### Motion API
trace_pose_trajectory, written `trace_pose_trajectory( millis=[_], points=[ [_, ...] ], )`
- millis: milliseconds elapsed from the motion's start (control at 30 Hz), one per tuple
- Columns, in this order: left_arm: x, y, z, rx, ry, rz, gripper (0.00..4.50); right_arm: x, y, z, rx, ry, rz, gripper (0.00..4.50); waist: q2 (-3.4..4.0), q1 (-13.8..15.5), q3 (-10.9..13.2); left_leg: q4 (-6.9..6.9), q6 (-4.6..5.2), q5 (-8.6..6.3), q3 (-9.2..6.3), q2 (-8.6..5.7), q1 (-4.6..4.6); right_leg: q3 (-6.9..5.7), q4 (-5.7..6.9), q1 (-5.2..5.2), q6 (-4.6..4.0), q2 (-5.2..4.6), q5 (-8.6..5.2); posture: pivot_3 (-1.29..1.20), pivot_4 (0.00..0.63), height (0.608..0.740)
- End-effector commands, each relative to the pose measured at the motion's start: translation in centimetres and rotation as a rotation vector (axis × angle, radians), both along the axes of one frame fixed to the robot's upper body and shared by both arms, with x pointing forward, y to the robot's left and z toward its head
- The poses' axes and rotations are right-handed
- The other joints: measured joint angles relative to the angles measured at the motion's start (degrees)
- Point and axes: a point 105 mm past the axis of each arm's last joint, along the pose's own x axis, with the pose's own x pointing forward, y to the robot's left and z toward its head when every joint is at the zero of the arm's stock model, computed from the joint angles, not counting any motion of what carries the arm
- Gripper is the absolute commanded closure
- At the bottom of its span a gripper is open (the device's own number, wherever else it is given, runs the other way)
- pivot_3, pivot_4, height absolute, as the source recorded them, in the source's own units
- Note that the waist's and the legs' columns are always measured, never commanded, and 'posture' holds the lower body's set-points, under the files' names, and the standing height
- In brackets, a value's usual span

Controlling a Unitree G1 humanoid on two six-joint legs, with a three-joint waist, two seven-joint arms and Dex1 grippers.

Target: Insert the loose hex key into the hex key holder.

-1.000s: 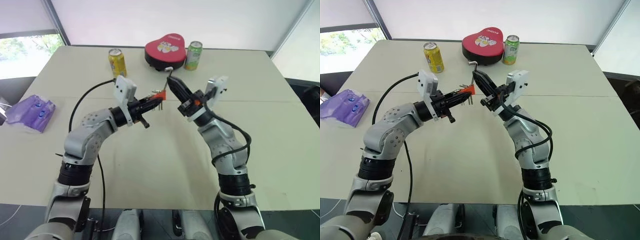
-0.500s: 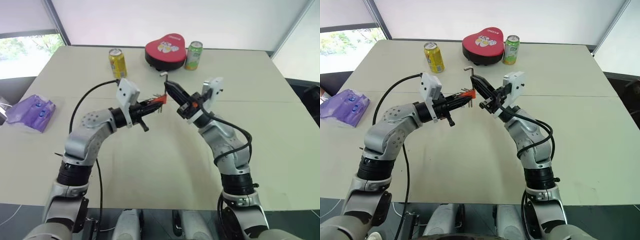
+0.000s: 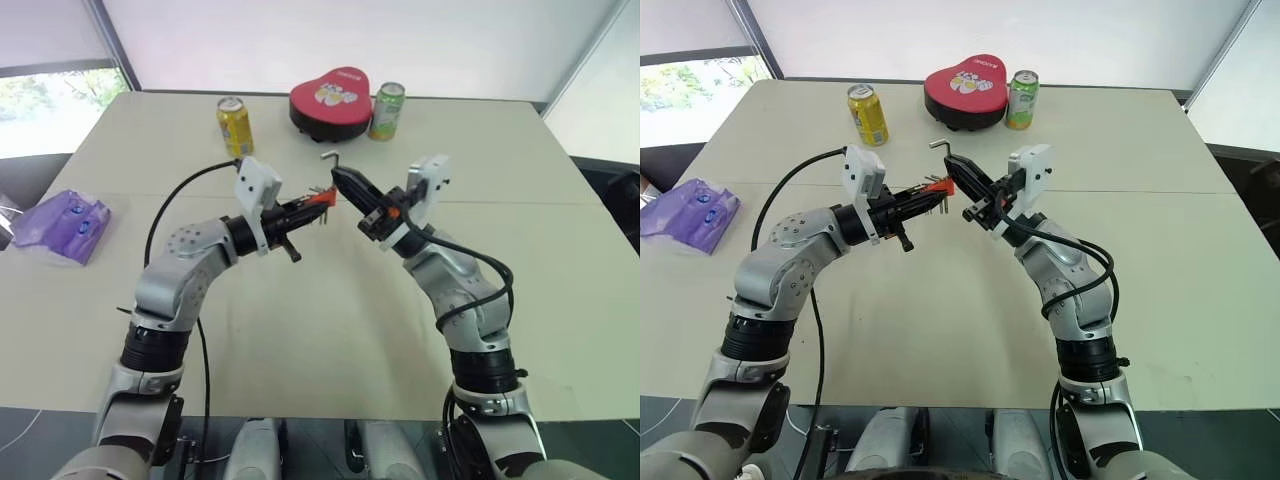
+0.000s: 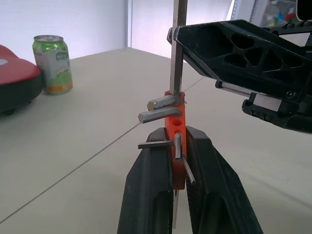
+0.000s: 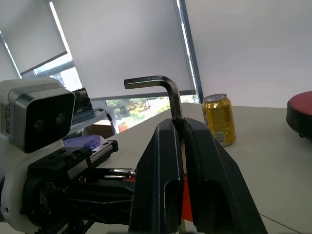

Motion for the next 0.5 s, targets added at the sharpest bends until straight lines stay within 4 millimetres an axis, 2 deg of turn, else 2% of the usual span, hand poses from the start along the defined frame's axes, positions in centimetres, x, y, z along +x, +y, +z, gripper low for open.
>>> trace_pose_trajectory(
  millis=[33, 200, 300, 500],
  points=[
    [-0.2, 0.13, 2.34, -0.046, -0.091, 0.005, 4.5, -1.02, 0.66, 0.28, -0.01, -0.021, 0.054, 4.42, 0.0, 0.0, 0.0, 0.0, 0.0, 0.0, 0.0, 0.0, 0.0, 0.0, 0.0, 0.0, 0.0, 0.0, 0.0, 0.0, 0.15, 0.74],
    [-0.17, 0.14, 2.3, -0.046, -0.091, 0.006, 4.5, -0.85, 0.48, -0.07, -0.022, -0.009, 0.048, 4.42, 0.0, 0.0, 0.0, 0.0, 0.0, 0.0, 0.0, 0.0, 0.0, 0.0, 0.0, 0.0, 0.0, 0.0, 0.0, 0.0, 0.15, 0.74],
    [-0.2, 0.1, 2.32, -0.047, -0.091, 0.006, 4.5, -0.77, 0.33, -0.32, -0.029, -0.002, 0.042, 3.48, -0.01, 0.0, 0.0, 0.0, 0.0, 0.0, 0.0, 0.0, 0.0, 0.0, 0.0, 0.0, 0.0, 0.0, 0.0, 0.0, 0.15, 0.74],
    [-0.22, 0.15, 2.22, -0.045, -0.09, 0.005, 4.5, -0.56, -0.15, -0.69, -0.042, 0.006, 0.018, 0.44, 0.0, 0.0, 0.0, 0.01, 0.0, 0.0, 0.0, 0.0, 0.0, 0.0, 0.0, 0.0, 0.0, 0.0, 0.0, 0.0, 0.15, 0.74]
  ],
)
